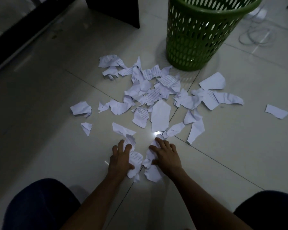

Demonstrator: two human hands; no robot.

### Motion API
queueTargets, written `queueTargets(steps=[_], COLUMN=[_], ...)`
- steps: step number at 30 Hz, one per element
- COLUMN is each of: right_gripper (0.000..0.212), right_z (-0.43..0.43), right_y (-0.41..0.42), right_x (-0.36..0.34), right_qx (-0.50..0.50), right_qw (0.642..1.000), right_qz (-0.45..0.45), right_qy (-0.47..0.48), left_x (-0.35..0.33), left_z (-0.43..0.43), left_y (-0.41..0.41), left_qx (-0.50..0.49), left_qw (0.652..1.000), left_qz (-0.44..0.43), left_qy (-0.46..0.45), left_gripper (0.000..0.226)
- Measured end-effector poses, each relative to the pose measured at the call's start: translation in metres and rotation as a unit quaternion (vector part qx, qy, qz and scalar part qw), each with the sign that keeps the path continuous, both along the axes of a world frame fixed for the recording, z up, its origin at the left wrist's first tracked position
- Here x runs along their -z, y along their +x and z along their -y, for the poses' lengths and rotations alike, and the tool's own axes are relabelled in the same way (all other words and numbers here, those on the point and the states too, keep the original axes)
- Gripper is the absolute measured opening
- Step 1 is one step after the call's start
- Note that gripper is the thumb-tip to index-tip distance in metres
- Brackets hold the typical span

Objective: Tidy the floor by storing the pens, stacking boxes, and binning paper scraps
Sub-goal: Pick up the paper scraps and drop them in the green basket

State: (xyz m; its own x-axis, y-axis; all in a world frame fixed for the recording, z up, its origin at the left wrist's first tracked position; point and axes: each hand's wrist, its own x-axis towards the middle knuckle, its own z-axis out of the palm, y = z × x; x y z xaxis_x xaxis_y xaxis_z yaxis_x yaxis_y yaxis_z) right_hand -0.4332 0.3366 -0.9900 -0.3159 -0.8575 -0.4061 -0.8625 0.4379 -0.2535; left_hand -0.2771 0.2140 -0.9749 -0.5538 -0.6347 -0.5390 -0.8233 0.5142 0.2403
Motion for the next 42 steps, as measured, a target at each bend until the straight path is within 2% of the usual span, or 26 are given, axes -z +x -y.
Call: queueTargets(steps=[7, 9, 12, 14, 16, 20, 27, 32, 35, 42], right_gripper=[0.06, 0.074, 0.112, 0.131, 0.14, 0.141, 0.141, 0.139, 0.138, 0.135], right_z=[0.011, 0.017, 0.027, 0.033, 0.04, 0.055, 0.061, 0.064, 0.064, 0.067], right_y=[-0.024, -0.031, -0.044, -0.051, -0.058, -0.062, -0.06, -0.061, -0.062, -0.064], right_x=[-0.005, -0.008, -0.013, -0.016, -0.017, -0.015, -0.009, -0.01, -0.013, -0.022], right_qx=[0.009, 0.012, 0.056, 0.097, 0.127, 0.137, 0.122, 0.114, 0.107, 0.084], right_qw=[0.997, 0.996, 0.994, 0.992, 0.989, 0.983, 0.982, 0.982, 0.982, 0.982], right_qz=[-0.076, -0.089, -0.082, -0.057, -0.011, 0.056, 0.059, 0.048, 0.059, 0.02], right_qy=[-0.013, 0.009, 0.049, 0.065, 0.07, 0.106, 0.131, 0.14, 0.141, 0.167], left_x=[0.001, 0.003, 0.007, 0.009, 0.01, 0.008, 0.003, 0.0, 0.0, 0.002], left_z=[0.011, 0.014, 0.02, 0.026, 0.03, 0.035, 0.034, 0.034, 0.034, 0.033], left_y=[-0.038, -0.048, -0.062, -0.069, -0.074, -0.08, -0.09, -0.09, -0.089, -0.09], left_qx=[0.072, 0.088, 0.086, 0.082, 0.089, 0.081, 0.085, 0.096, 0.076, 0.121], left_qw=[0.997, 0.996, 0.996, 0.996, 0.993, 0.993, 0.99, 0.989, 0.989, 0.981], left_qz=[0.011, 0.023, 0.036, 0.037, 0.05, 0.057, 0.098, 0.093, 0.084, 0.14], left_qy=[-0.019, -0.024, -0.007, 0.026, 0.053, 0.07, 0.06, 0.063, 0.092, 0.059], left_gripper=[0.076, 0.077, 0.081, 0.083, 0.085, 0.085, 0.093, 0.104, 0.098, 0.091])
